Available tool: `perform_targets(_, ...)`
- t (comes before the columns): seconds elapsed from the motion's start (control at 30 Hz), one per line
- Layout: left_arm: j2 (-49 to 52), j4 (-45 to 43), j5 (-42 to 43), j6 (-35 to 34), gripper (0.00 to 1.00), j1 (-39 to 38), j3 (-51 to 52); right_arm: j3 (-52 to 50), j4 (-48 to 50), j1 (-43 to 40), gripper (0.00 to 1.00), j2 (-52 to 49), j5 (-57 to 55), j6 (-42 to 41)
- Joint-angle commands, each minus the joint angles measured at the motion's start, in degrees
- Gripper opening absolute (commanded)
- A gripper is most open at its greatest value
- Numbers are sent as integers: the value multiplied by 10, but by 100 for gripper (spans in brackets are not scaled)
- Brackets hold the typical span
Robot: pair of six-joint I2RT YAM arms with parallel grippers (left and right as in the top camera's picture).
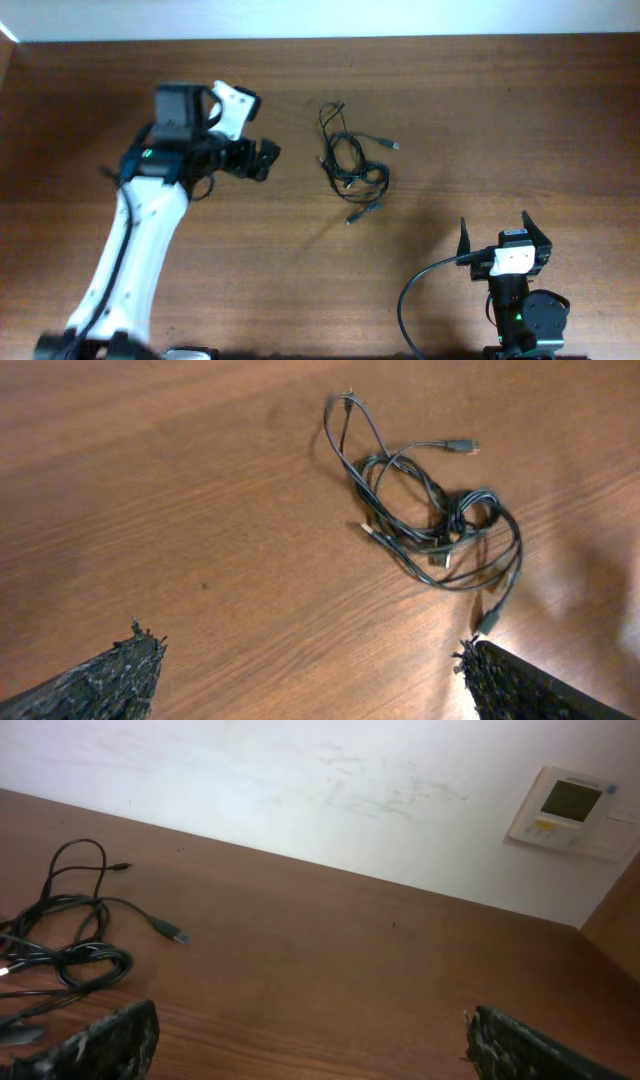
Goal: Untangle cables
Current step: 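Reach the left gripper forward and down onto the black cable bundle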
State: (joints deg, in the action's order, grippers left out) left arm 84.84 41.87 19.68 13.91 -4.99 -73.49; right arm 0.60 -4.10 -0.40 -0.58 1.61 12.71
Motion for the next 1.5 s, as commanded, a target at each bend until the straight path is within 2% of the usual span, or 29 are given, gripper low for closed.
perform_targets(0.0, 64, 24, -36, -5, 99, -43, -67, -3, -2, -3, 99, 4, 10, 4)
perform_targets(0.1, 120, 27, -34, -10, 99, -70, -103, -3, -2, -3, 99, 4, 9, 4)
perform_targets(0.27, 150, 8, -15, -10, 99, -97, -102, -3, -2, -3, 99, 4, 9, 4)
perform_targets(0.33, 154, -19, -25, -50, 99, -107, -102, -3, -2, -3, 99, 4, 9, 4)
perform_targets(0.4, 158, -24, -101, -137, 99, -123, -103, -3, -2, -3, 99, 4, 9, 4)
perform_targets(0.47, 165, -26, -133, -163, 99, -139, -104, -3, -2, -3, 99, 4, 9, 4)
perform_targets(0.57, 182, -23, -133, -196, 99, -145, -115, -3, -2, -3, 99, 4, 9, 4)
perform_targets(0.93, 341, 78, -148, -203, 99, -171, -304, -3, -2, -3, 99, 4, 9, 4)
perform_targets(1.27, 387, 74, -155, -208, 99, -172, -313, -3, -2, -3, 99, 4, 10, 4)
perform_targets(1.47, 419, 55, -198, -247, 99, -192, -313, -3, -2, -3, 99, 4, 9, 4)
